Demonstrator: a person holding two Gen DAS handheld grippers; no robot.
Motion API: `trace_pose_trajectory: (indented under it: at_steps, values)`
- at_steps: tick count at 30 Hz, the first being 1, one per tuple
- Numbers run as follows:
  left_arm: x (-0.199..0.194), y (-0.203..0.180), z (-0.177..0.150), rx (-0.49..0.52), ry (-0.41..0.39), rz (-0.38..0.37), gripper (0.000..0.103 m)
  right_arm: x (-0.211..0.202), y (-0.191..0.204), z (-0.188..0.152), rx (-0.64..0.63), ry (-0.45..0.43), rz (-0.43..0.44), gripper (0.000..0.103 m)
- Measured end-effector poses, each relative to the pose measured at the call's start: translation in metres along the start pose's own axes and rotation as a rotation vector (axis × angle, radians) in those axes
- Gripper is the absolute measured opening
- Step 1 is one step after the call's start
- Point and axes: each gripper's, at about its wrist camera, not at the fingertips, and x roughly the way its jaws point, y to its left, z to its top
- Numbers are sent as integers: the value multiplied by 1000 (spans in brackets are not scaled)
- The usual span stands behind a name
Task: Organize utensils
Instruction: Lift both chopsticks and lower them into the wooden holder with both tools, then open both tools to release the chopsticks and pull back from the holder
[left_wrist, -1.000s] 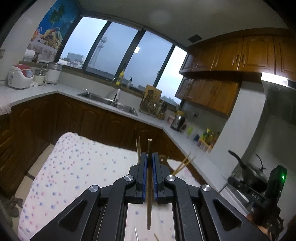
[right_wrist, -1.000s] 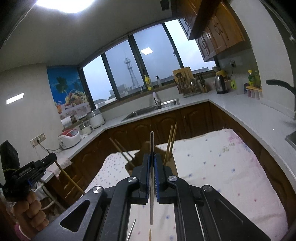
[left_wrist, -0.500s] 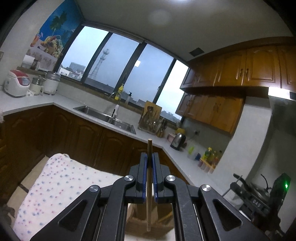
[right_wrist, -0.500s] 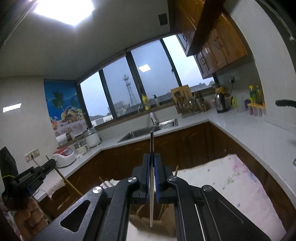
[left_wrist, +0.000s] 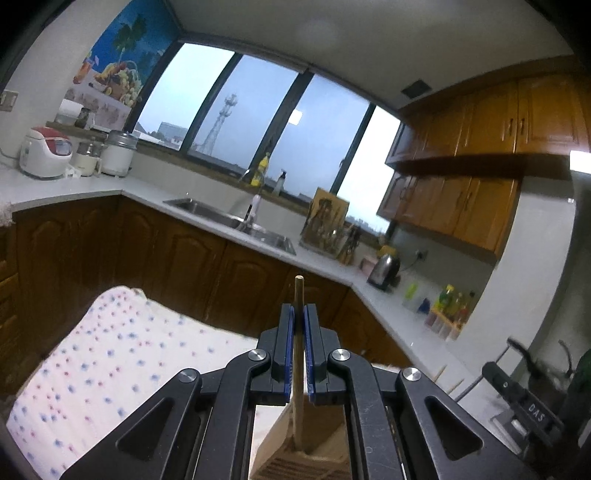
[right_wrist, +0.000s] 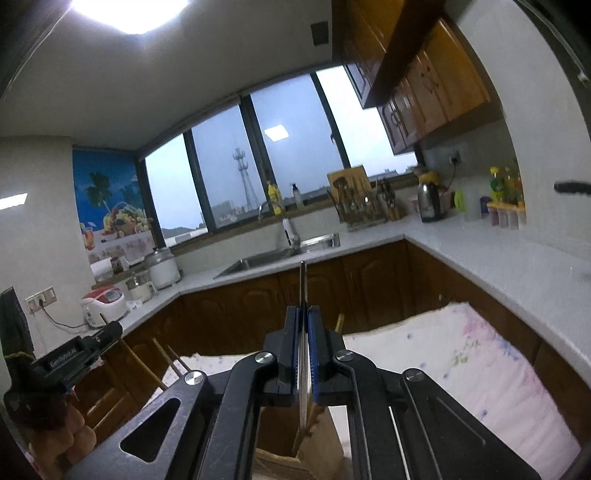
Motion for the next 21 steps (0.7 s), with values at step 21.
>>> trace_pose_trajectory:
  at_steps: [21]
  values:
    - [38, 3, 34, 34, 150, -10, 4, 37, -24, -32, 97, 194, 20, 6]
